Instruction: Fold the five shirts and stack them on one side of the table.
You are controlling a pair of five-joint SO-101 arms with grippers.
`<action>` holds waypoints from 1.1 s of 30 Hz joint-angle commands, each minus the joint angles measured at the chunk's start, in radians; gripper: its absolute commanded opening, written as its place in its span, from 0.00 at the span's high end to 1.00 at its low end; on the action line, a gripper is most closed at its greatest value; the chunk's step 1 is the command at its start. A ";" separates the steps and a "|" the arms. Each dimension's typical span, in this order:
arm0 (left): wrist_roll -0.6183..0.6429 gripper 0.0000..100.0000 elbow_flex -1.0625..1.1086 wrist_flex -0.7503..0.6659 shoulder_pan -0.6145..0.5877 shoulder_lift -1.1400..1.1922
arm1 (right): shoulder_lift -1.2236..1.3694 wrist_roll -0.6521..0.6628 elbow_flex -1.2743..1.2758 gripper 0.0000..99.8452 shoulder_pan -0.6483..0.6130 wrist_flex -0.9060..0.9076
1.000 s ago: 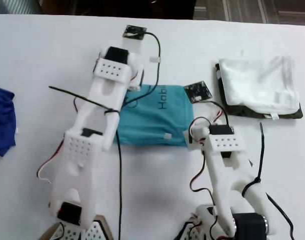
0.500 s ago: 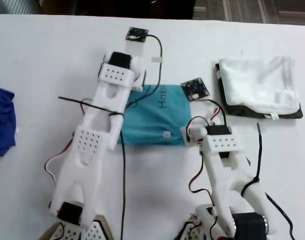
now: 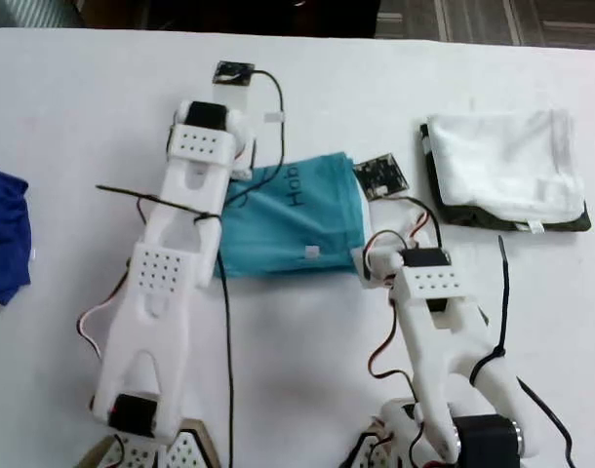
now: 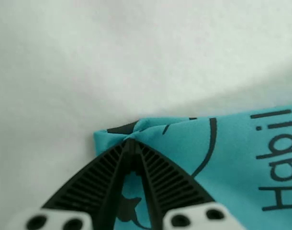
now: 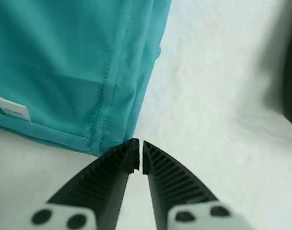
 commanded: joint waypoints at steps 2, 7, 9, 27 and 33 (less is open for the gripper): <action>-0.002 0.97 -0.042 0.008 -0.009 -0.020 | -0.038 -0.006 -0.005 0.98 -0.002 -0.018; 0.002 0.97 -0.117 0.097 -0.017 -0.018 | -0.033 -0.064 -0.103 0.98 -0.002 0.081; 0.000 0.97 -0.202 0.152 -0.015 -0.018 | -0.027 -0.100 -0.178 0.98 -0.002 0.154; -0.005 0.97 -0.174 0.147 -0.018 -0.006 | 0.206 -0.120 -0.377 0.98 -0.120 0.209; -0.005 0.97 -0.127 0.110 -0.031 -0.006 | 0.303 -0.120 -0.377 0.98 -0.110 0.200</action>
